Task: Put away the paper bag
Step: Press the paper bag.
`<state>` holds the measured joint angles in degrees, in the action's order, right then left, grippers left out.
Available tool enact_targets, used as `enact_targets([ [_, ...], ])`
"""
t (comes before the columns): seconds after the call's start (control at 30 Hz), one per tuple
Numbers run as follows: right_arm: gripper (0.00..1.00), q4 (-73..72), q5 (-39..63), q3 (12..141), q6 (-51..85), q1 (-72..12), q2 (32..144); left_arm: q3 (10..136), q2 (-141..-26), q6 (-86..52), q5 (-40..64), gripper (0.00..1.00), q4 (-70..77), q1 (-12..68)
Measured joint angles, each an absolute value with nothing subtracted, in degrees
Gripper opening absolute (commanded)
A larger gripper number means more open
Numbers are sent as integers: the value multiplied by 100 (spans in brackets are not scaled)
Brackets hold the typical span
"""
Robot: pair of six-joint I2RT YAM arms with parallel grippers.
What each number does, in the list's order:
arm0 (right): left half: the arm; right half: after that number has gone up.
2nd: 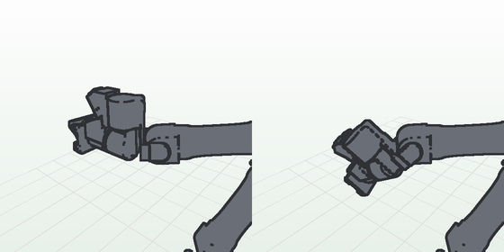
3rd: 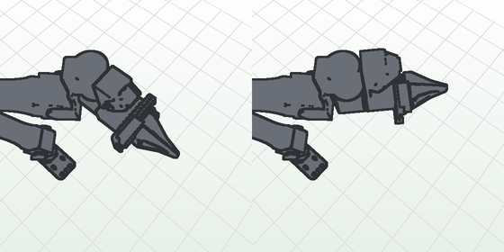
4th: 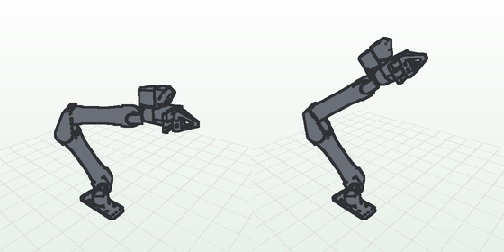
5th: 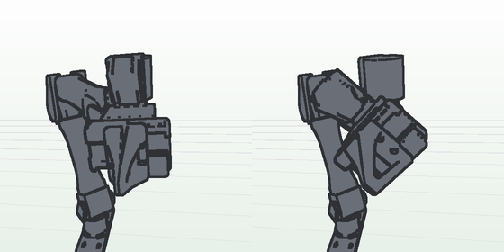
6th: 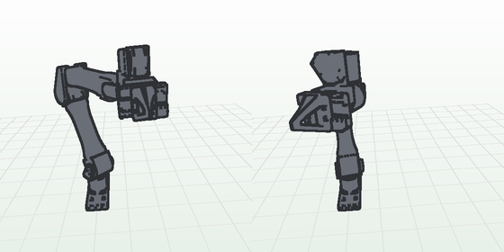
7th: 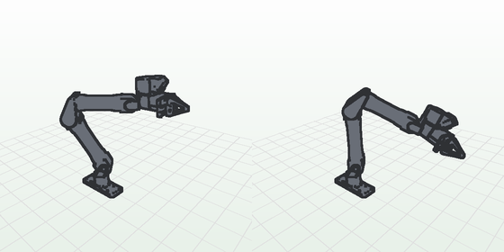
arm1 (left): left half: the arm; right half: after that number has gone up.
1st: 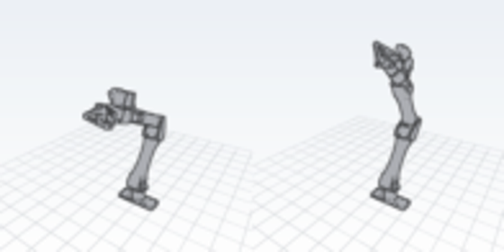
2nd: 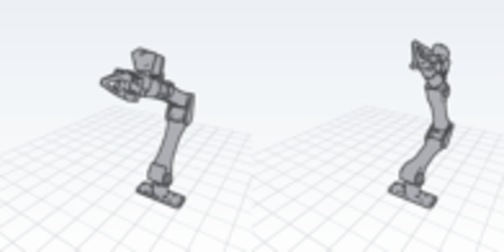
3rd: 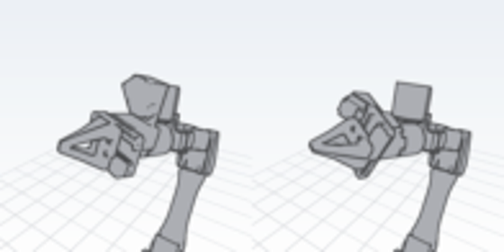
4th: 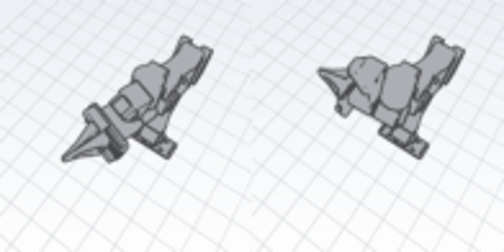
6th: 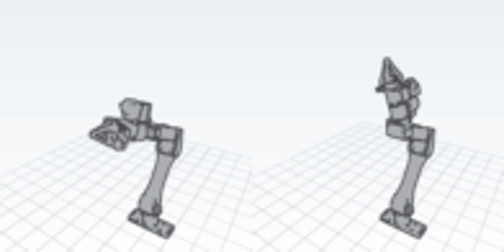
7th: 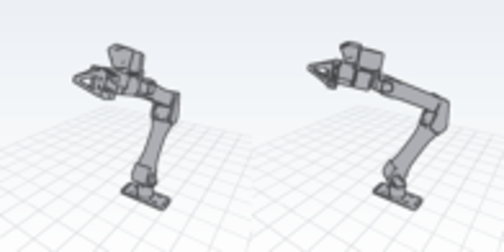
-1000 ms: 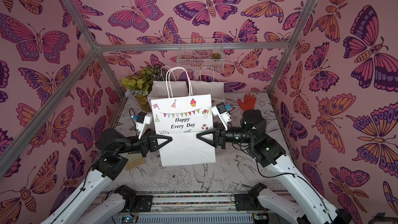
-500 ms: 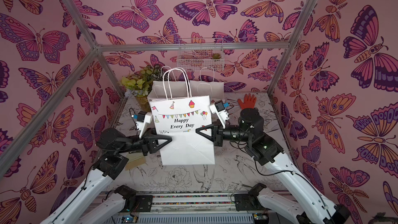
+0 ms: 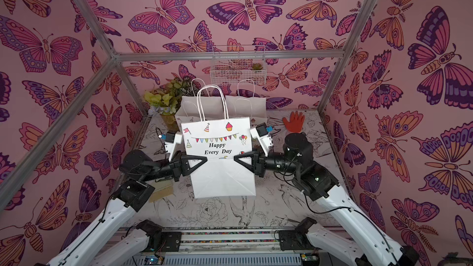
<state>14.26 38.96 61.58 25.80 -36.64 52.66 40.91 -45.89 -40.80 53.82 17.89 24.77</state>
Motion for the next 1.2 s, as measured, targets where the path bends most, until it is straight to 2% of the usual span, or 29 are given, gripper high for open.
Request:
enact_targets([
  [0.2,1,1573,3846,6322,2526,-3691,5323,4123,-4571,-3900,5242,0,1586,2480],
  [0.27,27,1623,3837,6351,2526,-3691,5376,4130,-4569,-3854,5216,0,1494,2480],
  [0.3,34,1682,3835,6386,2512,-3691,5402,4132,-4569,-3828,5203,0,1457,2477],
  [0.33,35,1756,3826,6453,2464,-3691,5437,4132,-4569,-3791,5201,0,1406,2477],
  [0.4,5,1876,3809,6630,2357,-3691,5498,4132,-4569,-3736,5199,0,1313,2477],
  [0.43,0,1942,3798,6764,2285,-3684,5527,4132,-4569,-3706,5192,0,1273,2477],
  [0.57,0,2241,3793,7085,2110,-3675,5612,4185,-4569,-3638,5181,0,1245,2504],
  [0.6,3,2298,3767,7133,2082,-3671,5640,4195,-4569,-3627,5179,0,1240,2508],
  [0.67,31,2427,3697,7223,2023,-3660,5712,4198,-4571,-3616,5157,0,1214,2508],
  [0.7,36,2467,3662,7255,1973,-3653,5743,4198,-4571,-3601,5157,0,1184,2506],
  [0.73,37,2480,3623,7293,1927,-3645,5776,4198,-4571,-3594,5153,0,1151,2506],
  [0.77,25,2495,3586,7336,1881,-3638,5806,4198,-4578,-3577,5153,0,1133,2506],
  [0.8,7,2502,3555,7380,1852,-3636,5833,4198,-4582,-3568,5151,0,1118,2506],
  [0.83,0,2512,3542,7432,1802,-3634,5863,4198,-4587,-3548,5146,0,1094,2506],
  [0.93,0,2576,3514,7559,1756,-3629,5951,4198,-4598,-3505,5133,0,1070,2504],
  [0.97,12,2606,3505,7594,1747,-3629,5983,4198,-4598,-3494,5129,0,1063,2504],
  [1.0,31,2633,3489,7620,1750,-3627,6007,4198,-4598,-3489,5113,0,1063,2504],
  [1.03,42,2639,3461,7642,1743,-3621,6036,4198,-4600,-3485,5116,0,1059,2504],
  [1.07,42,2637,3444,7671,1726,-3616,6069,4198,-4602,-3472,5116,0,1044,2504],
  [1.1,30,2635,3426,7701,1678,-3607,6101,4198,-4611,-3465,5118,0,1035,2506],
  [1.13,8,2637,3409,7743,1649,-3607,6141,4198,-4626,-3452,5118,0,1024,2504],
  [1.17,0,2641,3402,7795,1625,-3599,6182,4198,-4639,-3448,5118,0,1013,2504],
  [1.2,0,2637,3398,7841,1621,-3597,6217,4198,-4654,-3446,5118,0,1011,2504],
])
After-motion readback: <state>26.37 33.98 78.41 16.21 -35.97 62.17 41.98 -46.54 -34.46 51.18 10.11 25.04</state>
